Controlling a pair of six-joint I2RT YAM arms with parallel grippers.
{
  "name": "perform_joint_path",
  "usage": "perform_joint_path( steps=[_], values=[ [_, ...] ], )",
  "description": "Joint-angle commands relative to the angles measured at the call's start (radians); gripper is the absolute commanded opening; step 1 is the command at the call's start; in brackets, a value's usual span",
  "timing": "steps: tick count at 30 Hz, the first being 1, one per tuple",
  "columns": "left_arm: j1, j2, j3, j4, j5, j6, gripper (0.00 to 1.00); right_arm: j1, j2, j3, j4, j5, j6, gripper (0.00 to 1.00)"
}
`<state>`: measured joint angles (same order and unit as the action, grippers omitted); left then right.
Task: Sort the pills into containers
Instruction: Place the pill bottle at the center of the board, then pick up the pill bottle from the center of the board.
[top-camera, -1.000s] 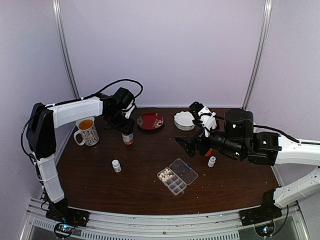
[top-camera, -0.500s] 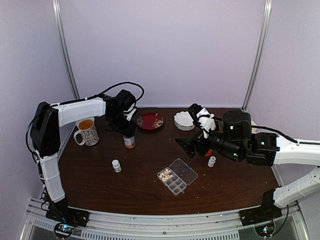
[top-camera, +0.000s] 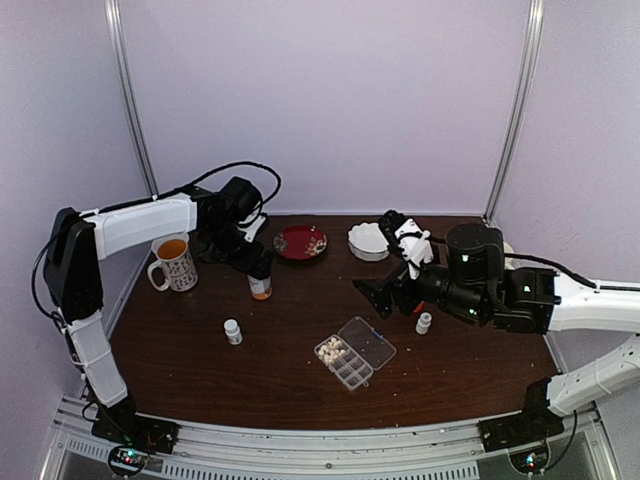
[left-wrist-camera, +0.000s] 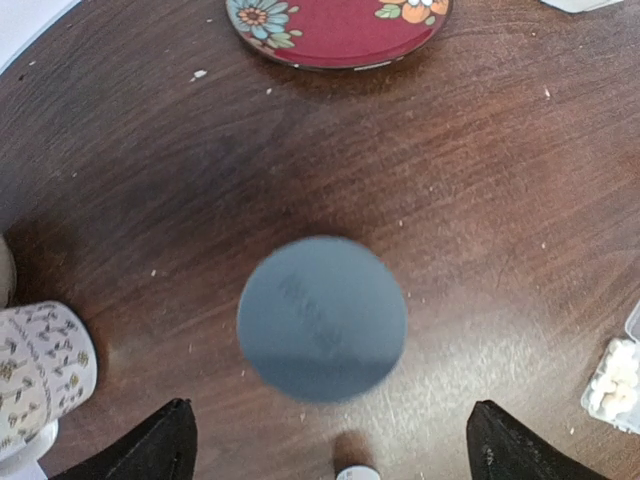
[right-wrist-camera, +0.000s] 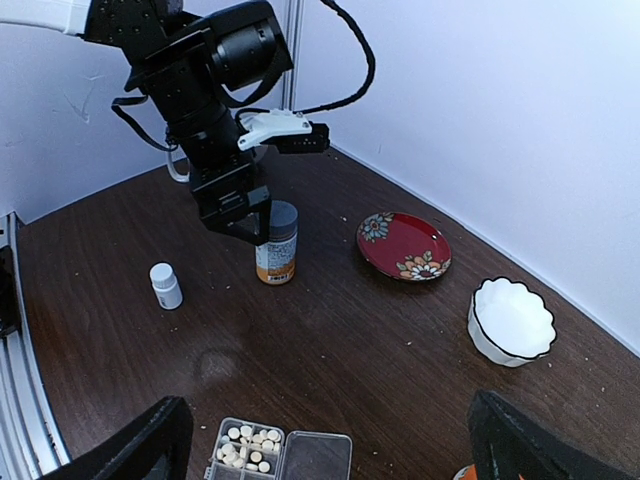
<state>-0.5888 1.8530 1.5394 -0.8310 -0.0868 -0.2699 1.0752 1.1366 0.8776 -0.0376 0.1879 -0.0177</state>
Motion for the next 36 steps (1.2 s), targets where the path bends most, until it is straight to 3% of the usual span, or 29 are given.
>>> perform_joint_path(
  steps=[1,7,10,14,17,23,36],
  values=[
    [-0.009,-0.14,-0.101,0.044,-0.012,-0.044,0.97,-0.004,-0.027,-0.011,0.005,0.008,0.018,1.0],
    [-0.037,-0.288,-0.279,0.055,0.023,-0.096,0.97,-0.003,-0.018,-0.031,0.034,-0.004,0.094,1.0],
    [-0.055,-0.352,-0.367,0.058,0.06,-0.109,0.92,-0.003,0.034,0.037,-0.038,0.057,0.225,1.0],
    [-0.059,-0.407,-0.452,0.084,0.087,-0.135,0.86,-0.003,0.096,0.139,-0.174,0.08,0.238,1.0],
    [-0.059,-0.42,-0.499,0.111,0.087,-0.154,0.81,-0.003,0.077,0.096,-0.109,0.039,0.23,1.0],
    [-0.062,-0.379,-0.542,0.13,0.06,-0.181,0.67,-0.004,0.072,0.097,-0.108,0.037,0.265,1.0],
    [-0.089,-0.344,-0.548,0.132,0.021,-0.195,0.63,-0.004,0.094,0.124,-0.126,0.029,0.242,0.98]
  ],
)
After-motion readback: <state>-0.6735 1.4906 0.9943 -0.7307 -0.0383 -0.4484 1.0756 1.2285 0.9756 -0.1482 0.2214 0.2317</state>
